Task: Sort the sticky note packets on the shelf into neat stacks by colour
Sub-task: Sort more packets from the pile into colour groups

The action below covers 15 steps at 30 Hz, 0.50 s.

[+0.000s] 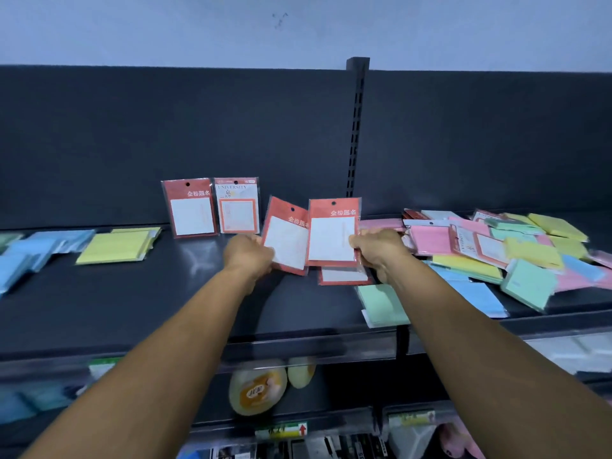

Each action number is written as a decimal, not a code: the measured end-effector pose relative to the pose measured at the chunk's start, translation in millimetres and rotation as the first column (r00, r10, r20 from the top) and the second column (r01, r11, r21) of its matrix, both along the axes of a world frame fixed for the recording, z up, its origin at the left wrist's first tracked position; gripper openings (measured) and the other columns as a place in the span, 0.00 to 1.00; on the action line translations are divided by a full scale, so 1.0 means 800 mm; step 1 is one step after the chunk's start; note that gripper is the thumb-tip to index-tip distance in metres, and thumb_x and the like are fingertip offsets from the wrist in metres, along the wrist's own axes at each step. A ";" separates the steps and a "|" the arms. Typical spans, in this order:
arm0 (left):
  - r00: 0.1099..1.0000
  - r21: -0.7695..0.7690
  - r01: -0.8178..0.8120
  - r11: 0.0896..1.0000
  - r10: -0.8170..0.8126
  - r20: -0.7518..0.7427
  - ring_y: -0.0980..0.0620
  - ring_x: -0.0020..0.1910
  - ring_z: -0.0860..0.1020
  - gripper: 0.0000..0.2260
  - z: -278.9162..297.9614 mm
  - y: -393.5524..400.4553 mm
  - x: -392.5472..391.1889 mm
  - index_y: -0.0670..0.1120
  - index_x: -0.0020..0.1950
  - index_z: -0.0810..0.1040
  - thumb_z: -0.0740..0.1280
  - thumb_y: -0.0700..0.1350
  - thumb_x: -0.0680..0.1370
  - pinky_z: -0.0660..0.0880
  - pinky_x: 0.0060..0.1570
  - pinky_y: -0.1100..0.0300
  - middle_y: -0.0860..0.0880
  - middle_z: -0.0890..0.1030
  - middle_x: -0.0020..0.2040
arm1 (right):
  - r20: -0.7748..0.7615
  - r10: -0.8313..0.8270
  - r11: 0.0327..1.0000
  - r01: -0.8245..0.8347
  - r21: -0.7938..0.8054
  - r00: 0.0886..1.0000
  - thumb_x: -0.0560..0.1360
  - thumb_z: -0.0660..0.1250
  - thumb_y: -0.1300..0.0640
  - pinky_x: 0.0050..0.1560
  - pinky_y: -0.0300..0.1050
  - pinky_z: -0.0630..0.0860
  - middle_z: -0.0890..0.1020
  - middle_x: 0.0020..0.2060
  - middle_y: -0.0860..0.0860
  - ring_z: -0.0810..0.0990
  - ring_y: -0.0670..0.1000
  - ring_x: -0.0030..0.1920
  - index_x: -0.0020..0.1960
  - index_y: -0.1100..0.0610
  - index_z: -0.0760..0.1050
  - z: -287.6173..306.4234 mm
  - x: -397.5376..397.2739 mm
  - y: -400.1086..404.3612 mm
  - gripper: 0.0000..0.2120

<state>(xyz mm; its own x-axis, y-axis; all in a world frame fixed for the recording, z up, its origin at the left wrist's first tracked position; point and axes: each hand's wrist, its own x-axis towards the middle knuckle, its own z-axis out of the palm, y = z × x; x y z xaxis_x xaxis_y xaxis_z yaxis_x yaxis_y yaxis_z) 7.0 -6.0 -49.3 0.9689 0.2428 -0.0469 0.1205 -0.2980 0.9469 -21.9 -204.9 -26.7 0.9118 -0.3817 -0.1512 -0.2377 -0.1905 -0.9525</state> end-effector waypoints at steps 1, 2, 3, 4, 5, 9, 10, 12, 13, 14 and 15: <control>1.000 -0.022 -0.022 1.000 0.023 0.014 0.43 0.38 0.82 0.12 0.002 0.008 -0.004 0.45 0.32 0.71 0.65 0.32 0.72 0.81 0.46 0.45 0.43 0.82 0.38 | 0.015 0.023 1.000 -0.024 0.015 1.000 0.76 0.64 0.66 0.29 0.38 0.71 0.79 0.36 0.52 0.75 0.48 0.30 0.41 0.59 0.75 0.002 -0.001 0.007 0.06; 0.999 -0.042 -0.043 0.998 0.044 0.022 0.43 0.39 0.82 0.11 0.004 0.017 -0.008 0.45 0.33 0.72 0.66 0.33 0.73 0.81 0.46 0.46 0.44 0.82 0.39 | 0.033 0.042 0.999 -0.042 0.023 0.999 0.75 0.64 0.67 0.32 0.38 0.73 0.80 0.38 0.52 0.76 0.48 0.31 0.40 0.59 0.76 0.002 0.000 0.015 0.07; 0.998 -0.059 -0.060 0.996 0.062 0.024 0.44 0.40 0.83 0.10 0.006 0.027 -0.012 0.45 0.36 0.73 0.67 0.33 0.73 0.82 0.46 0.48 0.46 0.82 0.40 | 0.045 0.056 0.998 -0.058 0.024 0.997 0.75 0.65 0.67 0.36 0.39 0.74 0.81 0.39 0.53 0.76 0.48 0.33 0.39 0.59 0.76 0.003 0.002 0.023 0.07; 0.997 -0.072 -0.076 0.995 0.078 0.026 0.45 0.41 0.83 0.08 0.007 0.037 -0.016 0.44 0.38 0.73 0.67 0.34 0.74 0.82 0.46 0.50 0.47 0.82 0.41 | 0.054 0.071 0.997 -0.072 0.024 0.996 0.74 0.65 0.66 0.39 0.40 0.74 0.81 0.39 0.54 0.76 0.49 0.34 0.39 0.59 0.77 0.002 0.006 0.031 0.07; 0.995 -0.083 -0.090 0.993 0.093 0.028 0.46 0.41 0.82 0.07 0.008 0.047 -0.019 0.44 0.39 0.73 0.68 0.34 0.74 0.82 0.45 0.51 0.47 0.81 0.41 | 0.064 0.087 0.996 -0.089 0.026 0.994 0.74 0.65 0.66 0.40 0.41 0.73 0.81 0.37 0.54 0.74 0.49 0.34 0.39 0.58 0.77 0.002 0.009 0.041 0.07; 0.991 -0.133 -0.123 0.983 0.128 0.029 0.45 0.42 0.82 0.07 0.011 0.088 -0.025 0.44 0.39 0.73 0.68 0.34 0.74 0.81 0.48 0.50 0.46 0.82 0.44 | 0.068 0.181 0.983 -0.182 0.021 0.981 0.74 0.65 0.64 0.34 0.40 0.67 0.73 0.30 0.51 0.66 0.48 0.29 0.37 0.57 0.76 0.001 0.022 0.089 0.09; 0.991 -0.154 -0.125 0.980 0.130 0.024 0.45 0.41 0.82 0.07 0.011 0.098 -0.025 0.44 0.39 0.73 0.68 0.34 0.74 0.81 0.48 0.50 0.45 0.82 0.44 | 0.071 0.196 0.980 -0.198 0.019 0.978 0.74 0.65 0.64 0.32 0.40 0.66 0.73 0.29 0.51 0.66 0.48 0.28 0.37 0.57 0.76 0.001 0.025 0.101 0.08; 0.992 -0.192 -0.117 0.974 0.123 0.017 0.45 0.41 0.81 0.07 0.011 0.118 -0.024 0.43 0.41 0.73 0.67 0.33 0.74 0.81 0.46 0.51 0.44 0.82 0.46 | 0.079 0.214 0.976 -0.216 0.010 0.974 0.75 0.64 0.65 0.28 0.37 0.66 0.75 0.29 0.50 0.68 0.46 0.24 0.39 0.57 0.77 0.001 0.033 0.126 0.08; 0.993 -0.205 -0.110 0.973 0.116 0.014 0.45 0.42 0.81 0.07 0.010 0.128 -0.023 0.43 0.42 0.74 0.67 0.32 0.74 0.80 0.46 0.51 0.44 0.82 0.46 | 0.077 0.220 0.975 -0.221 0.000 0.972 0.75 0.64 0.65 0.26 0.36 0.67 0.77 0.29 0.50 0.69 0.45 0.23 0.40 0.58 0.78 0.000 0.037 0.138 0.07; 0.994 -0.218 -0.100 0.971 0.105 0.011 0.45 0.42 0.81 0.07 0.009 0.138 -0.022 0.43 0.43 0.74 0.67 0.32 0.74 0.80 0.46 0.51 0.44 0.82 0.47 | 0.070 0.224 0.975 -0.224 -0.012 0.972 0.75 0.63 0.64 0.26 0.36 0.67 0.79 0.31 0.51 0.70 0.45 0.24 0.42 0.58 0.78 -0.002 0.042 0.151 0.07; 0.996 -0.229 -0.086 0.970 0.090 0.005 0.46 0.42 0.81 0.08 0.008 0.148 -0.021 0.44 0.44 0.74 0.66 0.31 0.74 0.80 0.46 0.50 0.44 0.82 0.47 | 0.061 0.229 0.973 -0.227 -0.025 0.972 0.75 0.64 0.63 0.28 0.38 0.69 0.80 0.34 0.52 0.71 0.46 0.25 0.42 0.58 0.78 -0.004 0.046 0.163 0.06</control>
<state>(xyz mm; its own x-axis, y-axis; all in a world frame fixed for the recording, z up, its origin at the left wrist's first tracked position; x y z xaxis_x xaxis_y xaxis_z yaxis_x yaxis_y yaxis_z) -9.6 112.4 -42.9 0.9452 0.3118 -0.0963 0.1217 -0.0630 0.9906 15.1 -74.5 -29.5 0.9826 -0.1648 -0.0854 -0.1254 -0.2499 -0.9601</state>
